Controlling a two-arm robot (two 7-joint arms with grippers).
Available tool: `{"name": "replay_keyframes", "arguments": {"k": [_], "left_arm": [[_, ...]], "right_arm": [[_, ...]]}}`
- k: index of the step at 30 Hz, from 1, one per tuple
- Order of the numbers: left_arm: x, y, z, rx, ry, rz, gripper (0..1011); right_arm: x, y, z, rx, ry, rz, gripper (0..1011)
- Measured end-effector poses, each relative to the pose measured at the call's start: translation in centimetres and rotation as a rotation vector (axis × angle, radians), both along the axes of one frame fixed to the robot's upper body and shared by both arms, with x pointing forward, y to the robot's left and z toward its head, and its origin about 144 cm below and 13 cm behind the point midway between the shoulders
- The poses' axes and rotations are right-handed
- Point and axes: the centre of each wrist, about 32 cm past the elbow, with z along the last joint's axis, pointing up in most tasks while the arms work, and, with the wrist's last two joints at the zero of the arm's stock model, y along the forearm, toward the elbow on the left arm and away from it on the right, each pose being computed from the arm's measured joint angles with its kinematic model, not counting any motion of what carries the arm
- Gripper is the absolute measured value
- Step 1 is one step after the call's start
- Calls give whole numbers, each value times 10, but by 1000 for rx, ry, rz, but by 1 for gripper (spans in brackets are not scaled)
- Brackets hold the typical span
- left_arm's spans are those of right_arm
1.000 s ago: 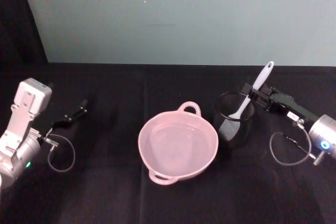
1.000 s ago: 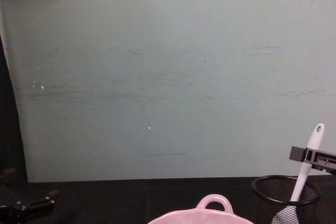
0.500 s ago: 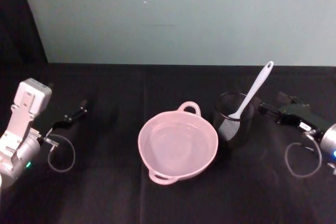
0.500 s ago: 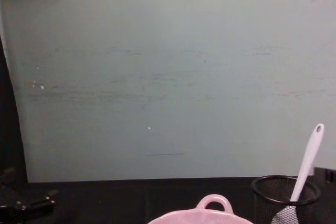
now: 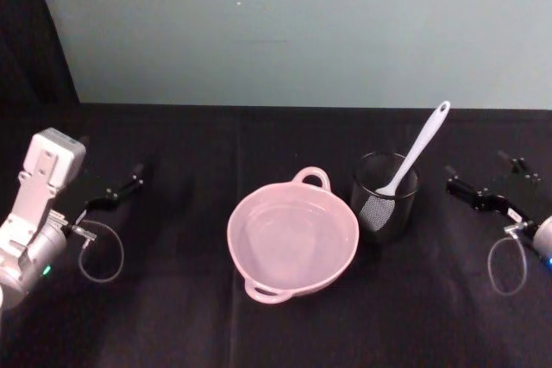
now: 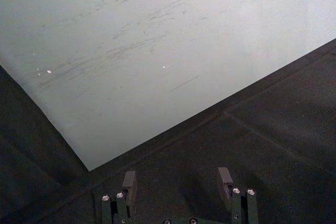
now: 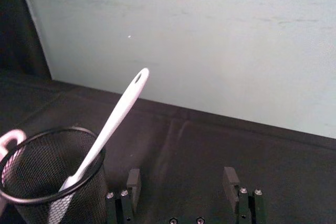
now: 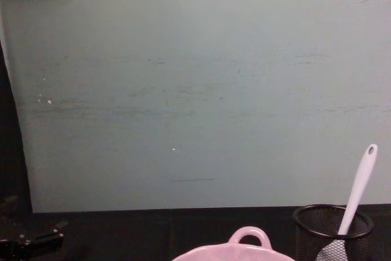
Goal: Use the one hand to pick up the spoon and stir the clear water in the bowl.
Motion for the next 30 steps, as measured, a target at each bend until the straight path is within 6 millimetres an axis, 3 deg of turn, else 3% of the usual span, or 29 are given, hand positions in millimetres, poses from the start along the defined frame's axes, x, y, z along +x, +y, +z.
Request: {"name": "replay_keyframes", "arguments": {"k": [7, 30], "left_arm": [[0, 0, 0, 0, 0, 0, 1005], [0, 0, 0, 0, 0, 0, 1005]], "right_arm": [[4, -1, -11, -21, 13, 16, 1002], [4, 0, -9, -19, 8, 18, 1002]]}}
